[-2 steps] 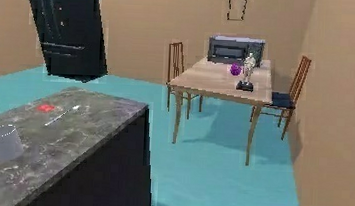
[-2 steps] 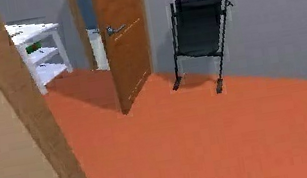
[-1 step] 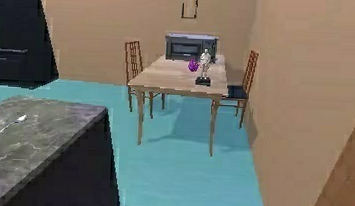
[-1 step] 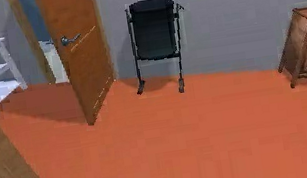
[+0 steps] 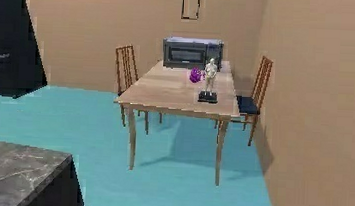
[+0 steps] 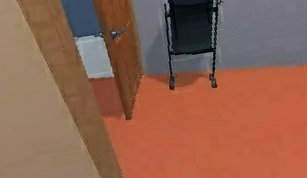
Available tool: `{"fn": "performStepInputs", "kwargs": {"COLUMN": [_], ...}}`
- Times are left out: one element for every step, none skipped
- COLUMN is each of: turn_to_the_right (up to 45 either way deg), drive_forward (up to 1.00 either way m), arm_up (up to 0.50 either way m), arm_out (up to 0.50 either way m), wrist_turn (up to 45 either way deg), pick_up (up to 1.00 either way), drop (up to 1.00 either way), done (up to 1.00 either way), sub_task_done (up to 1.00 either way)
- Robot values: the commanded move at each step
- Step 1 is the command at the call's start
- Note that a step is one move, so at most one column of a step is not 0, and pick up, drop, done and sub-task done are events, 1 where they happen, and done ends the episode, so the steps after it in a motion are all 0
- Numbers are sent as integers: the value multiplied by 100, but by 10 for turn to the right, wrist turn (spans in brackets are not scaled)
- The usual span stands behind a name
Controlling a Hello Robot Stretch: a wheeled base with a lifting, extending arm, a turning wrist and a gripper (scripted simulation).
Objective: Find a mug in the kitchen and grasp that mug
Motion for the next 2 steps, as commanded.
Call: {"fn": "performStepInputs", "kwargs": {"turn_to_the_right": [-450,-450], "drive_forward": [0,0], "arm_up": [0,0], "arm_out": [0,0], "wrist_turn": [0,0], "pick_up": [0,0], "drop": [0,0], "done": [0,0], "sub_task_done": [0,0]}}
